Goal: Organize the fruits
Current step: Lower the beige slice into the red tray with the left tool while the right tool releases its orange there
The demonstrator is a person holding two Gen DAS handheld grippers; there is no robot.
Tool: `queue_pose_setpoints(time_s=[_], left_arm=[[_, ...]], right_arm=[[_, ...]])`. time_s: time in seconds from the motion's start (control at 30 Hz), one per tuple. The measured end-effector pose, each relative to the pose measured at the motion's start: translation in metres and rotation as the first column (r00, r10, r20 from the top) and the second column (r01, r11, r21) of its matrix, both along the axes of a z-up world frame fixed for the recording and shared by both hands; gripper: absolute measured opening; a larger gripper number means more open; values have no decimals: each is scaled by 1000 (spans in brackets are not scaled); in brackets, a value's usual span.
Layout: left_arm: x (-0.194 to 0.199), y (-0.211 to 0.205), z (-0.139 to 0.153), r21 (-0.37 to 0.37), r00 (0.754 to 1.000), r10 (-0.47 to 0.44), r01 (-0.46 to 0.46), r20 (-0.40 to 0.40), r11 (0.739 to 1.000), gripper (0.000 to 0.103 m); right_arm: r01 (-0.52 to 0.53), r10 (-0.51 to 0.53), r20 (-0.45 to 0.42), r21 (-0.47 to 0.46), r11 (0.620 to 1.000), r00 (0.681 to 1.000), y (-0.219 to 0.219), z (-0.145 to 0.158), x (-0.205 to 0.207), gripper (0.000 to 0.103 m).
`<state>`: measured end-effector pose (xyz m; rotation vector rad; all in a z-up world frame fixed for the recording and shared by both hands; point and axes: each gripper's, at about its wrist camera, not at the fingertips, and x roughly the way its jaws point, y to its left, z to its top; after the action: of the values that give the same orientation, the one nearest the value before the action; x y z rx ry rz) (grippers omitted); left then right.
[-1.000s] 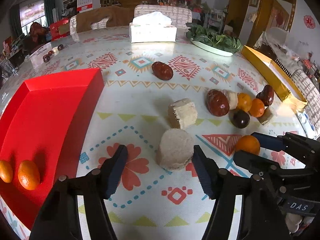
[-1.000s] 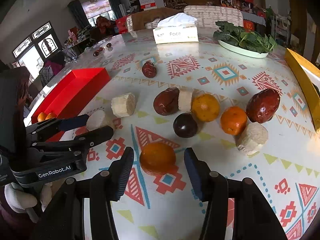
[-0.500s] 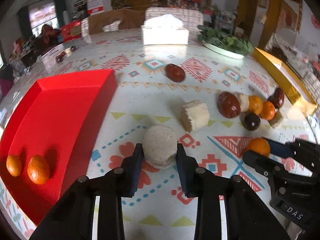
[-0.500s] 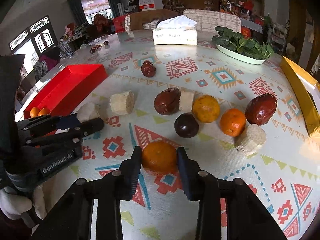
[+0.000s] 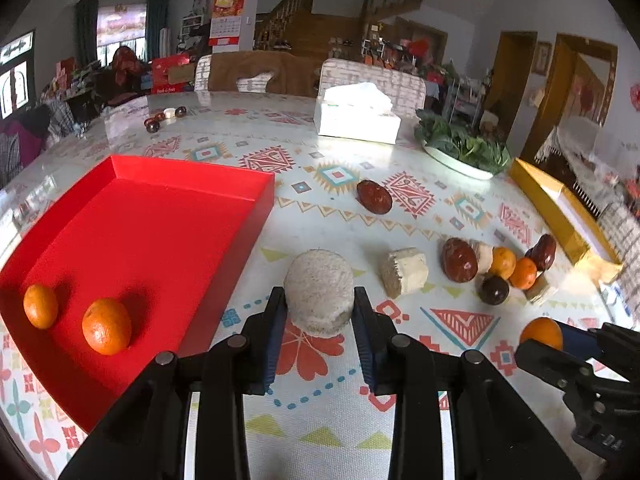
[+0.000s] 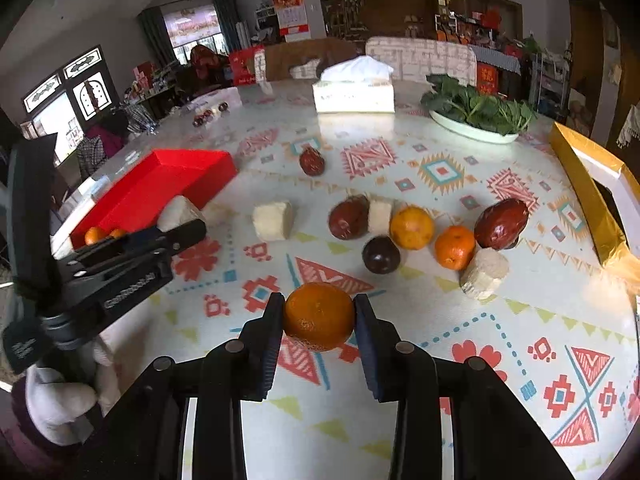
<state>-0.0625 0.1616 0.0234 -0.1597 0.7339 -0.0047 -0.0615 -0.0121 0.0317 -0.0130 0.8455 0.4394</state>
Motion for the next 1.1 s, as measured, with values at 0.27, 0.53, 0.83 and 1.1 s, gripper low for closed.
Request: queue_pose_setpoints(time_s=[0.27,0.53,0.83,1.1], left_arm=[[-16,12,8,-14,1000,-10,10,23,1000,32],[-36,39,34,1,997,21,-21,78,1000,32],[-35,117,62,0,988,121,-121,94,993,32],[-13,180,52,36,976,213,-215,42,976,32]], right_arm=[[-20,21,55,-29,999,998,13,25,-16,38],[-62,63,46,-11,998,997,38,34,-11,38],[-181,182,1,136,974,983,82,54,12,38],[-259,275,-47,215,942,960,145,55,41,38]])
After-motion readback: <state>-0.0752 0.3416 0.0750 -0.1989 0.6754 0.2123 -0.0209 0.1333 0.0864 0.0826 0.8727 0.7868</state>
